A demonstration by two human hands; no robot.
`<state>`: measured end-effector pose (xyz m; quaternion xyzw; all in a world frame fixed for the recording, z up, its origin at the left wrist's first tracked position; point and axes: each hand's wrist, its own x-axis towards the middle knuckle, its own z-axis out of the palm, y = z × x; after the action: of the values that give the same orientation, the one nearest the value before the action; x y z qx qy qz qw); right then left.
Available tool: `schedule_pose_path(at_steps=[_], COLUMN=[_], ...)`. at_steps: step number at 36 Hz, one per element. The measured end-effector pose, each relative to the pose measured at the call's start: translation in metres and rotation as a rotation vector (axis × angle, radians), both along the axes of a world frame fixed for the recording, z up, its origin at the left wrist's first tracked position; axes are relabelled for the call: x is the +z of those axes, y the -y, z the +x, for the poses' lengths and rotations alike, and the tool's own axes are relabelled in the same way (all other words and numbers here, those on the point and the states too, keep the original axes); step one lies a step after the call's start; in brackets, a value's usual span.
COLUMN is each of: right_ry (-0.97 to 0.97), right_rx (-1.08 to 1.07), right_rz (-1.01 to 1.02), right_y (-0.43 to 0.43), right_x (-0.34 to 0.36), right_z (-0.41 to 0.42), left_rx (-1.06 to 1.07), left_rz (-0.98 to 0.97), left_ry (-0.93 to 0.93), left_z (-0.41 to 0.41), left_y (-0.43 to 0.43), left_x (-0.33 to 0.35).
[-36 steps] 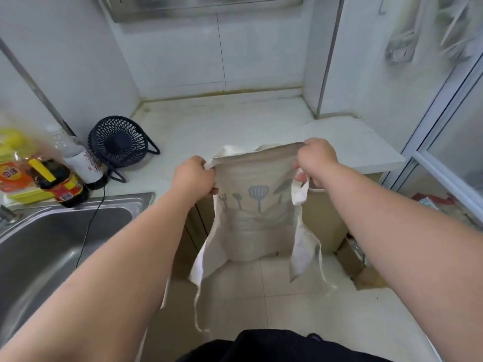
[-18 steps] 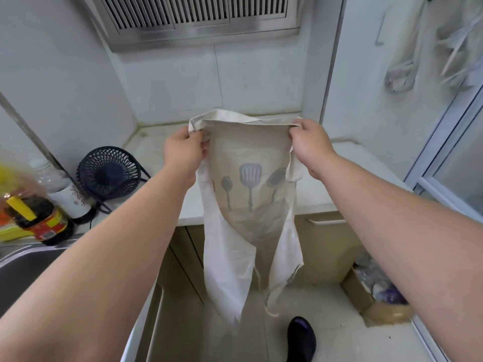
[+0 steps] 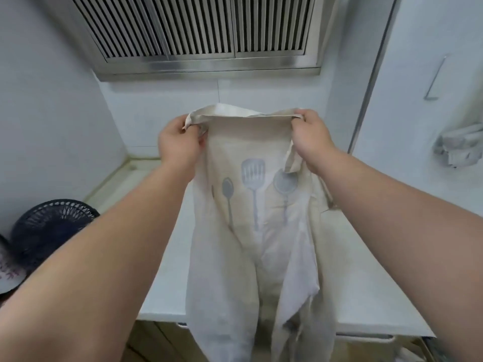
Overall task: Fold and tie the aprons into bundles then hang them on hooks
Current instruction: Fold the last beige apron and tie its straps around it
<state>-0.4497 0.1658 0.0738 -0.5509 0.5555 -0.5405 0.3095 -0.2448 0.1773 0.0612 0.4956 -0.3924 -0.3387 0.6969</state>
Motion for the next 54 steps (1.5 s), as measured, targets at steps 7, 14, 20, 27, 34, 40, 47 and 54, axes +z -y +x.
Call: schedule_pose_path(at_steps=[7, 14, 20, 27, 34, 40, 47, 54], right_ry=[-0.047, -0.082, -0.293, -0.528, -0.425, -0.491, -0.492, -0.540], right_rx=[-0.002, -0.037, -0.121, -0.210, -0.292, -0.143, -0.034, 0.124], right_rz=[0.060, 0.092, 0.211, 0.298, 0.462, 0.481, 0.460, 0.526], right_y=[0.081, 0.165, 0.240, 0.301, 0.345, 0.327, 0.258, 0.180], right_x=[-0.014, -0.034, -0.063, -0.099, -0.146, -0.165, -0.174, -0.192], right_z=[-0.001, 0.007, 0.011, 0.017, 0.021, 0.030, 0.038, 0.036], left_rx=[0.025, 0.042, 0.207, 0.240, 0.049, -0.078, -0.233, -0.281], left_rz=[0.051, 0.140, 0.234, 0.344, 0.529, 0.628, 0.601, 0.686], left_ry=[0.080, 0.134, 0.414, 0.869, 0.858, 0.905, 0.884, 0.824], left_z=[0.002, 0.013, 0.034, 0.046, 0.049, 0.045, 0.032, 0.031], left_y=[0.079, 0.168, 0.247, 0.311, 0.346, 0.317, 0.240, 0.150], left_x=[-0.008, -0.029, -0.051, -0.100, -0.166, -0.193, -0.191, -0.202])
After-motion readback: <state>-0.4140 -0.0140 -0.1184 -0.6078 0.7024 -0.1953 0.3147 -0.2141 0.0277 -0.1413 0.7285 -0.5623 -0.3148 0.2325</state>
